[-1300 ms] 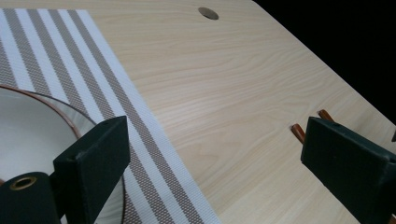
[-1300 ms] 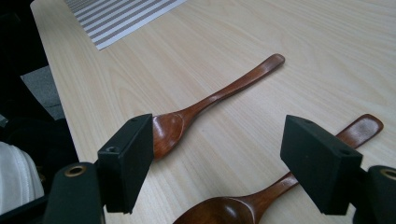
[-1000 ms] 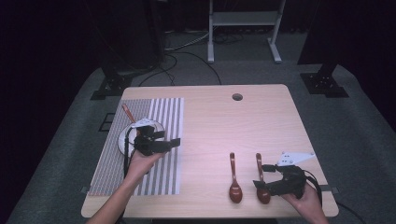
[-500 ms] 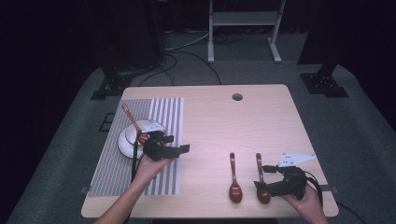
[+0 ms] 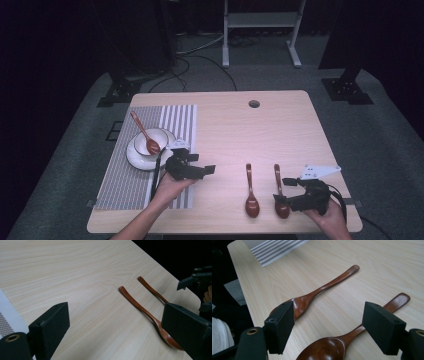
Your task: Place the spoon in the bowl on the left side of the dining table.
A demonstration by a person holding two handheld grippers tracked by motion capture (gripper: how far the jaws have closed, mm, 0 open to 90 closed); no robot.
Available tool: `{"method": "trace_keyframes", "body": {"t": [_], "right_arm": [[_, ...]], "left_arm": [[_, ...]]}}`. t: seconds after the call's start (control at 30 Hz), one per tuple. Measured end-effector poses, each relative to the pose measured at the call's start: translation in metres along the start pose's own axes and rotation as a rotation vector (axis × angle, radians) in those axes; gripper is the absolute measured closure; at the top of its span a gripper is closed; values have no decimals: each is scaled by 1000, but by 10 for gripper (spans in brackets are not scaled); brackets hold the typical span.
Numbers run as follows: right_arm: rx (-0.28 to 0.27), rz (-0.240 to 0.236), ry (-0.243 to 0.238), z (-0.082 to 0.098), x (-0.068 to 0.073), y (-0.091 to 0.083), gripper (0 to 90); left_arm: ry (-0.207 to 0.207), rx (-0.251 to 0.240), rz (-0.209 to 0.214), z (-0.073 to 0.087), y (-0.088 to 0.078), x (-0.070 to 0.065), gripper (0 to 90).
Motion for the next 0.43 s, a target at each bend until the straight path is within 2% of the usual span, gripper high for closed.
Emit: {"method": "trace_keyframes", "body": {"t": [0.2, 0.3, 0.43], "right_arm": [[-10, 3, 3, 1, -1, -1, 245], [-12, 5, 8, 3, -2, -1, 244], [-46, 16, 23, 2, -4, -4, 244]], "left_arm": [[22, 6, 3, 11, 6, -6, 72], [9, 15, 19, 20, 8, -6, 72], [19, 18, 25, 31, 8, -10, 72]]}}
Point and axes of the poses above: each handheld gripper's, and its own axes: y roughly forward along the jaws, z roughly out of its underside, x roughly to its left, the point moved 8 cm from there along y, roughly forward along the jaws, and after that the axes turned 8 degrees about -y, right-handed, at the moved point
